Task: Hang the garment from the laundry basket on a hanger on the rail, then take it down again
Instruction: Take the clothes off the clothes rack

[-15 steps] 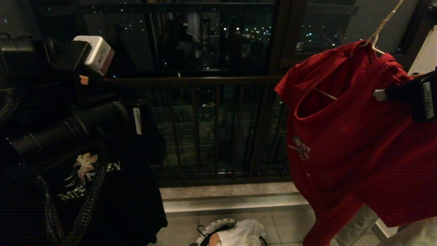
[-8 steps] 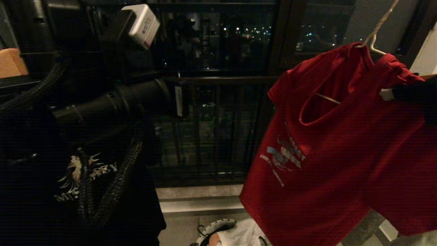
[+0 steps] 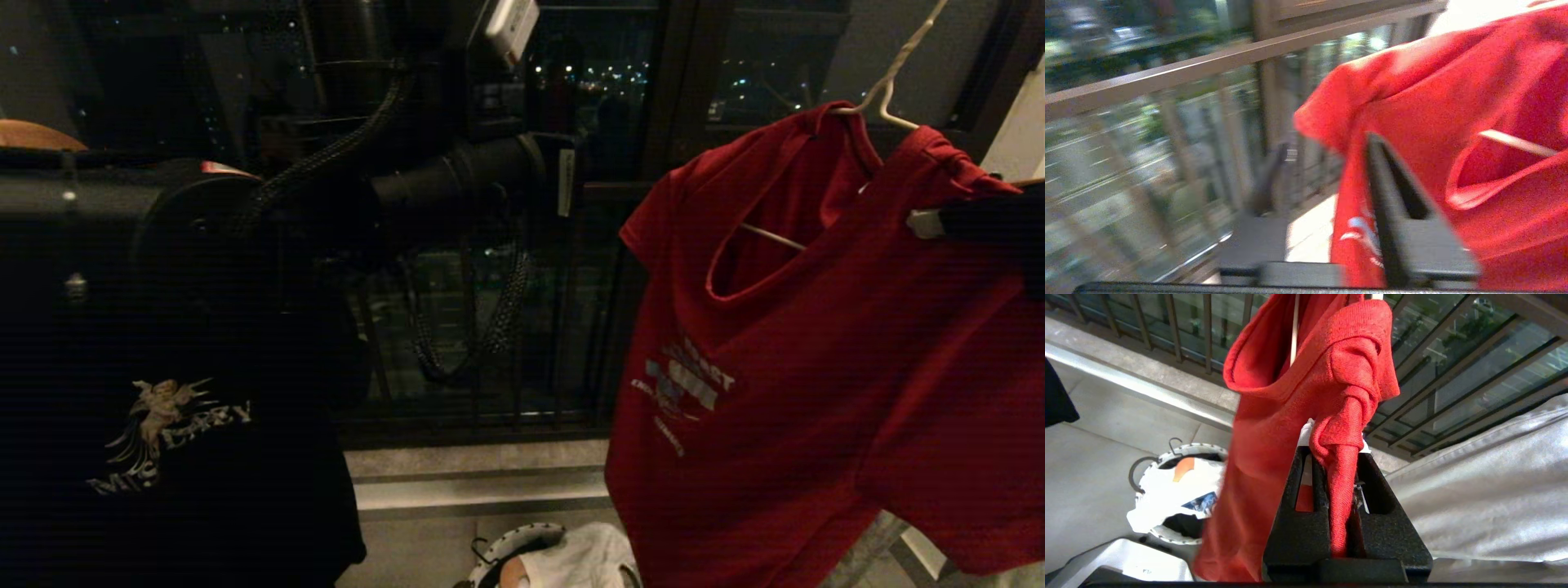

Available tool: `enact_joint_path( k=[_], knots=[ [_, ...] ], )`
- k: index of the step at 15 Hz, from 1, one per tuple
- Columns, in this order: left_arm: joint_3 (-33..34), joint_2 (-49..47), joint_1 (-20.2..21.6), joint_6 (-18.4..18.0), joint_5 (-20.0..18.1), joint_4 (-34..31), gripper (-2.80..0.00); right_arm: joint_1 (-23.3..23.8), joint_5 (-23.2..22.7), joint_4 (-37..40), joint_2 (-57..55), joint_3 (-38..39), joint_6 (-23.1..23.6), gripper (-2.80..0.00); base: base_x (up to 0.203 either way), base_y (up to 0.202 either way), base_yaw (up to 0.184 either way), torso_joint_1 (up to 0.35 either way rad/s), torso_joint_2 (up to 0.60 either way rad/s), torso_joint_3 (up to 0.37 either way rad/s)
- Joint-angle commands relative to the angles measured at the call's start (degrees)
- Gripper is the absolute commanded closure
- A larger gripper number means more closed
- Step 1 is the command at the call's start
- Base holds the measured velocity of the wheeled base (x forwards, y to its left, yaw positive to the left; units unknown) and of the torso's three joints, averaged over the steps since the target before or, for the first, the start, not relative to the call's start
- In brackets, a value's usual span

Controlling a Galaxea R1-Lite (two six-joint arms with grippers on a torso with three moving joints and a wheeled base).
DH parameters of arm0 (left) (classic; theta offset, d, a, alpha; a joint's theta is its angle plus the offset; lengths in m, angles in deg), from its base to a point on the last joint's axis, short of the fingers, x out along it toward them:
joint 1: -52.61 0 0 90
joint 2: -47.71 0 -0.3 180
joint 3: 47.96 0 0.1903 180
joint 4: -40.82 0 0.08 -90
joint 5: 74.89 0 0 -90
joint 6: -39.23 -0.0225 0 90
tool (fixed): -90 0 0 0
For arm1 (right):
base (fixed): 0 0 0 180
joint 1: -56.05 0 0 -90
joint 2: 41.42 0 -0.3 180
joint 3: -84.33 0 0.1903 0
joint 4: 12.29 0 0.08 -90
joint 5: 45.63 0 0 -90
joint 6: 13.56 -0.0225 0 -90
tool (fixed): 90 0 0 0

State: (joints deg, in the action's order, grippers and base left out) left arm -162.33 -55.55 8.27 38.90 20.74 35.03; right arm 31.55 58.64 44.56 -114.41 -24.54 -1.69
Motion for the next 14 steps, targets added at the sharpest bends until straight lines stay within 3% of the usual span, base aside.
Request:
enact_joint_path(
  k=[1,4,7,10,14],
  knots=[
    [-5.1,-4.5,-0.4,0.2,-1.7,-1.3,-2.8,0.0,0.1,0.2,-0.1,-0.1,0.2,0.0,0.0,0.0,0.0,0.0,0.0,0.0],
    [-16.3,-11.3,-0.3,2.4,-7.8,-4.7,-2.8,0.0,-0.1,0.1,-0.1,-0.2,1.2,0.0,0.0,0.0,0.0,0.0,0.0,0.0],
    [-20.8,-16.9,0.7,3.4,-19.0,-5.5,-2.8,0.0,-0.4,0.0,-0.2,-0.5,1.6,0.0,0.0,0.0,0.0,0.0,0.0,0.0],
    [-20.9,-18.0,0.3,3.6,-20.2,-4.9,-2.8,0.0,-0.5,0.0,-0.2,-0.5,1.7,0.0,0.0,0.0,0.0,0.0,0.0,0.0],
    [-20.9,-17.7,-1.7,7.3,-23.1,-4.9,-2.8,0.0,-1.1,0.0,-0.2,-0.5,1.7,0.0,0.0,0.0,0.0,0.0,0.0,0.0]
  ],
)
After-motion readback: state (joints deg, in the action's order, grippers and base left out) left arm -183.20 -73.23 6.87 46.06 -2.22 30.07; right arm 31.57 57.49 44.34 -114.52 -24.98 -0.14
